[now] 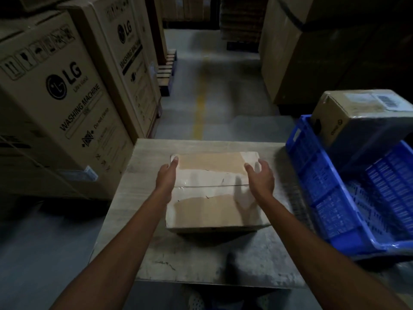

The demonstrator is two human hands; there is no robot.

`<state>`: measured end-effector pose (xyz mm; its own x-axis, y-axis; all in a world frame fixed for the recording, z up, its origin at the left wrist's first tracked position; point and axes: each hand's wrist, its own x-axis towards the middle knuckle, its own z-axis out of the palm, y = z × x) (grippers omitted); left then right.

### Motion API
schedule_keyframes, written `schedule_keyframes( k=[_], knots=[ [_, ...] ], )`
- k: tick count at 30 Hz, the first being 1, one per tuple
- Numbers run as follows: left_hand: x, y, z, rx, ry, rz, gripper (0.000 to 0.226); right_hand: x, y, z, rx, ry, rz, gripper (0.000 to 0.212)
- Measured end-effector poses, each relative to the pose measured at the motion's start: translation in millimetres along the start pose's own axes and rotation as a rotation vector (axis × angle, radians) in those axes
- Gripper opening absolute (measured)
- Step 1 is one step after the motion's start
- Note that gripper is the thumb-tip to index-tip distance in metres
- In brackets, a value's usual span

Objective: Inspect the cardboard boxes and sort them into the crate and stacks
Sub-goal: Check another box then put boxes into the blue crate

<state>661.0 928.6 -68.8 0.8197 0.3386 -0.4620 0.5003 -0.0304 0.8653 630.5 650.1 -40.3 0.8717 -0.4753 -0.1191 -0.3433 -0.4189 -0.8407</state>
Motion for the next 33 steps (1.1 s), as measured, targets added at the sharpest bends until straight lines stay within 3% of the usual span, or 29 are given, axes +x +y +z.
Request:
schedule_keyframes(
  k=[3, 6, 10, 14, 17, 21, 24, 26, 27, 31, 33],
  knots=[
    [-27.4, 36.8, -0.7, -0.117, 0.012, 0.089, 0.064, 1.9, -19.3, -9.1, 0.073, 0.085, 0.025, 0.066],
    [-39.4, 63.2, -3.1, -0.159, 0.095, 0.153, 0.066, 2.4, -39.3, -20.7, 0.109, 0.121, 0.051, 0.065],
    [-50.9, 63.2, -5.5, -0.019, 0.209, 0.281, 0.043, -5.3, -42.6, -25.5, 0.118, 0.164, 0.058, 0.059],
    [-64.4, 18.9, -11.5, -0.042, 0.136, 0.319, 0.037, -29.0, -11.3, -20.2, 0.075, 0.098, 0.142, 0.044],
    [-71.1, -8.5, -23.7, -0.016, 0.08, 0.331, 0.041, -44.8, 13.4, -17.7, 0.054, 0.092, 0.068, 0.041],
    [-64.0, 5.3, -26.8, 0.318, 0.202, 0.498, 0.053, -44.3, 5.5, -21.6, -0.039, 0.083, -0.016, 0.045],
    [-69.8, 25.2, -17.7, 0.566, 0.227, 0.904, 0.054, -48.3, -5.4, -20.4, -0.315, 0.181, -0.511, 0.048],
    [-74.8, 29.4, -9.3, 0.712, 0.148, 1.027, 0.057, -48.4, -14.1, -15.2, -0.455, 0.087, -0.797, 0.051],
    [-76.7, 29.4, -5.2, 0.788, 0.113, 1.042, 0.06, -48.1, -18.5, -11.9, -0.523, 0.013, -0.839, 0.054],
    [-76.4, 19.2, 4.7, 1.184, -0.006, 0.854, 0.066, -38.2, -23.3, -5.6, -0.764, -0.15, -0.59, 0.059],
    [-73.4, 18.4, 4.4, 1.246, -0.05, 0.799, 0.062, -34.2, -18.7, -7.1, -0.834, -0.193, -0.575, 0.06]
  ],
)
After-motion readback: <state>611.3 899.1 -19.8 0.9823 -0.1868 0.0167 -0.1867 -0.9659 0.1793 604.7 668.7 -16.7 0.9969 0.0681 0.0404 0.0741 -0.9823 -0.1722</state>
